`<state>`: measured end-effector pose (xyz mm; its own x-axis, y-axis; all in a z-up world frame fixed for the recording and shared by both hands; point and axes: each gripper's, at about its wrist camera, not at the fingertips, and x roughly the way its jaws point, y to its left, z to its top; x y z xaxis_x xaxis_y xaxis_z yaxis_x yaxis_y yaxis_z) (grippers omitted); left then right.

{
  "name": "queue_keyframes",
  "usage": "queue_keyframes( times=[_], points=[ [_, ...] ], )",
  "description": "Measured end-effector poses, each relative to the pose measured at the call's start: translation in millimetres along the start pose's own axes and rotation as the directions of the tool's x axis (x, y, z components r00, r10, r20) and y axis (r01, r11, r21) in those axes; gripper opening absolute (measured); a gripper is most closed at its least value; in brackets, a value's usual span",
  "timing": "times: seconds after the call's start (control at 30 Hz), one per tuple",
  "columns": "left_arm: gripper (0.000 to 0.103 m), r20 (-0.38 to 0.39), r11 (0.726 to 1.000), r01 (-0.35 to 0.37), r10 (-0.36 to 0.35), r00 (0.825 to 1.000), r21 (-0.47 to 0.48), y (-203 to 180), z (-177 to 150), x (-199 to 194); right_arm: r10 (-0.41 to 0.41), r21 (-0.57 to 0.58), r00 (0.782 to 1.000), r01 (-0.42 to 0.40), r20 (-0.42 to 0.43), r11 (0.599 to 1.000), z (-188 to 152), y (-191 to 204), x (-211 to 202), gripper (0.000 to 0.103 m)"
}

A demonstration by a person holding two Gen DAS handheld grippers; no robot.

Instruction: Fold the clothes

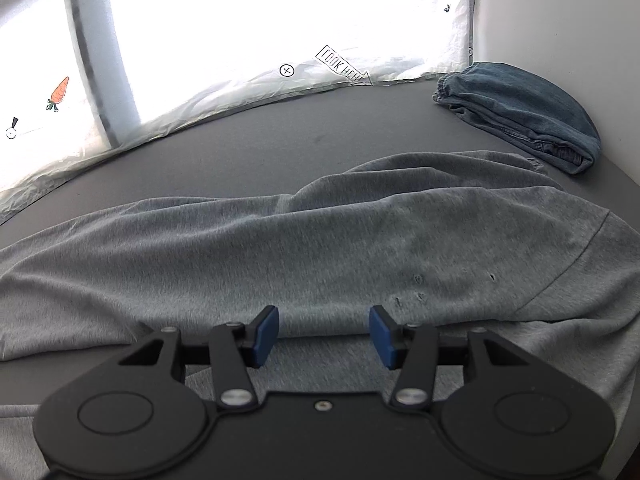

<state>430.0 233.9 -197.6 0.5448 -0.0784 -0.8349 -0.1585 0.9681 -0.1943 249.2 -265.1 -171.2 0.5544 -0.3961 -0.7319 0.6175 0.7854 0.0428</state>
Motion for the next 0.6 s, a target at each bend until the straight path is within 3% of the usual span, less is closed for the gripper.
queue_keyframes(
  times=[0.13,0.2,0.4,0.5,0.6],
  points=[
    [0.006,0.019,0.999,-0.001,0.000,1.000,0.042,-1,-13,-13,0.029,-0.032,0.999,-0.030,-0.016,0.999,-8,8,-3,0.056],
    [0.015,0.027,0.997,-0.011,0.009,1.000,0.077,1,-22,-24,0.047,-0.047,0.998,-0.048,-0.032,0.998,-13,15,-1,0.057],
    [0.016,0.034,0.999,-0.010,0.009,0.999,0.040,18,-47,-57,0.153,-0.173,0.986,-0.162,-0.067,0.971,-25,56,1,0.056],
    [0.016,0.010,0.999,-0.021,0.021,1.000,0.037,25,-61,-65,0.225,-0.251,0.971,-0.240,-0.086,0.938,-29,82,1,0.047],
    [0.016,-0.023,0.998,-0.054,0.055,0.998,0.029,32,-76,-65,0.315,-0.309,0.940,-0.340,-0.129,0.888,-34,112,0,0.027]
  ],
)
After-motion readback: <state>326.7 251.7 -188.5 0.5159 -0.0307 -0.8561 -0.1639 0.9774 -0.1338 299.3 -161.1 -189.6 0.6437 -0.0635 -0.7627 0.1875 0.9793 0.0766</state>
